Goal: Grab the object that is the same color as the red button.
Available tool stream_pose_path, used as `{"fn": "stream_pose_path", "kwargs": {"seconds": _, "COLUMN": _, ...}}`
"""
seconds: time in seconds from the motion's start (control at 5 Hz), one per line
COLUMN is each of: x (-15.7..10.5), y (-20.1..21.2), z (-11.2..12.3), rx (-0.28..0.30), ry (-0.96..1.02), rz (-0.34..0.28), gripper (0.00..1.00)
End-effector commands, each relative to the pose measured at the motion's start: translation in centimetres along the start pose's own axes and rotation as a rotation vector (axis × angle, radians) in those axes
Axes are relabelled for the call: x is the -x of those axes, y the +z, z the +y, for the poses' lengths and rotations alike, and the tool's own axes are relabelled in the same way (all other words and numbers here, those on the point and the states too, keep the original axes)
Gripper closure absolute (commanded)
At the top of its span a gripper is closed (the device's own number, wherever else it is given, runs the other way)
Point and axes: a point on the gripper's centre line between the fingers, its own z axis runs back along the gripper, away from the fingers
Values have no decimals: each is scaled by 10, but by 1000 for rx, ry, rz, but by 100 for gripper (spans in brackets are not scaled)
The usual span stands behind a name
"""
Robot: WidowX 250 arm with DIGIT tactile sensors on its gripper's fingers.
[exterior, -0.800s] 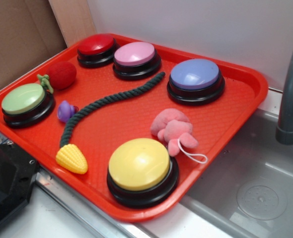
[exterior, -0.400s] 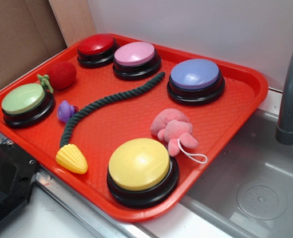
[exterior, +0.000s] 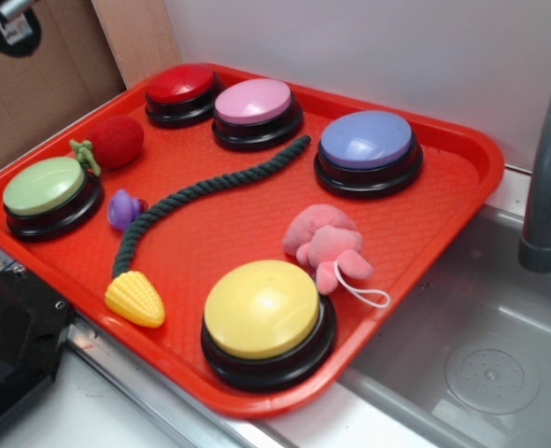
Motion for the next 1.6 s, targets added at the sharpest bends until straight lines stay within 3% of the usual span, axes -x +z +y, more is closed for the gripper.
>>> {"fn": "stream_pose_path", "kwargs": {"seconds": 0.0, "x": -27, "y": -51, "z": 46, "rx": -46, "ry": 149, "rz": -20, "gripper": 0}}
{"fn": "stream_pose_path", "kwargs": {"seconds": 0.2, "x": -40, "y": -78, "z": 65, "rx": -105, "ry": 216, "rz": -16, "gripper": 0}}
{"fn": "stream_pose_path", "kwargs": {"seconds": 0.8, "x": -62, "y": -133, "z": 90, "rx": -105, "ry": 192, "rz": -59, "gripper": 0}}
{"fn": "stream_pose_path", "kwargs": {"seconds": 1.0, "x": -61, "y": -150, "z": 91, "rx": -105, "ry": 197, "rz": -12, "gripper": 0}}
{"fn": "stream_pose_path", "kwargs": {"seconds": 1.4, "x": -59, "y": -161, "z": 94, "rx": -103, "ry": 204, "rz": 7, "gripper": 0}}
